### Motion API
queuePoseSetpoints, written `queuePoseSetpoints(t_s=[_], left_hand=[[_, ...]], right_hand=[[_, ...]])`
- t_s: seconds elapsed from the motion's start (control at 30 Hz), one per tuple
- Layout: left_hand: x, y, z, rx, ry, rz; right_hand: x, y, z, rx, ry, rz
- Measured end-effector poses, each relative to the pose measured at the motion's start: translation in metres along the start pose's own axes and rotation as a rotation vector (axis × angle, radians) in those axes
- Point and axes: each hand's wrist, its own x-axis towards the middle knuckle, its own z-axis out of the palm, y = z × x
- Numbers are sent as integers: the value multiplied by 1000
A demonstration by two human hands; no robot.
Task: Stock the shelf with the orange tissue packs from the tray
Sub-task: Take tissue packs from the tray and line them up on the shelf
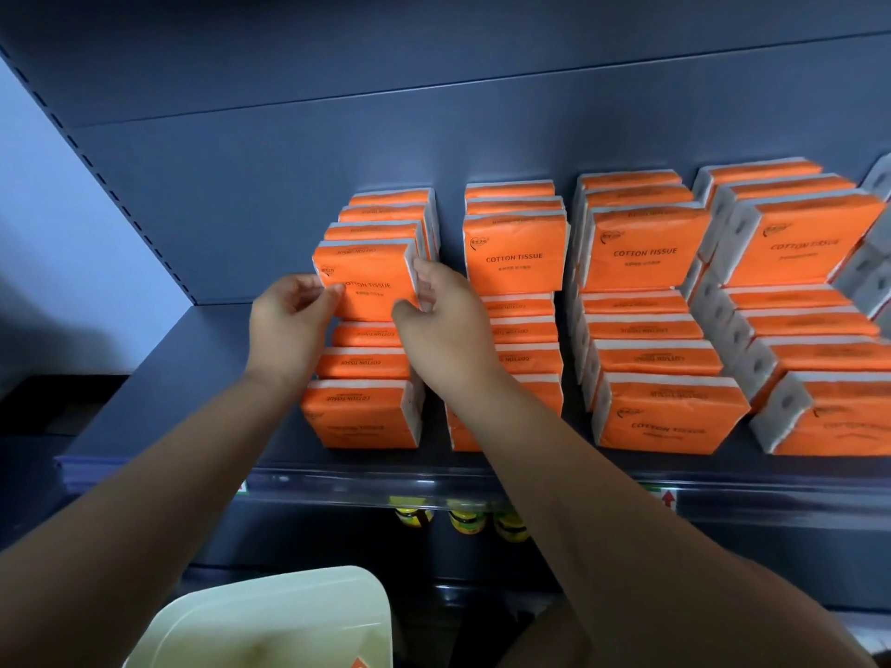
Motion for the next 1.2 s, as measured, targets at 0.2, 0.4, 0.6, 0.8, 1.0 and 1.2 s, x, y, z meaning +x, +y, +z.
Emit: queuePoseSetpoints(t_s=[0.2, 0.4, 0.6, 0.8, 1.0, 1.2], left_hand=[[-5, -2, -1, -71, -78, -25], [-11, -2, -3, -52, -75, -39], [-8, 7, -6, 94, 31, 4], [-19, 14, 6, 150, 117, 4], [-25, 10, 19, 164, 236, 60], [-23, 15, 18, 246, 247, 165]], right_hand=[[-1, 1, 0, -19, -2, 9], [-8, 4, 3, -118, 56, -34], [-14, -1, -1, -323, 82, -176], [-21, -6, -4, -374, 60, -248], [-26, -6, -7, -384, 38, -265], [-23, -3, -10, -395, 28, -292]])
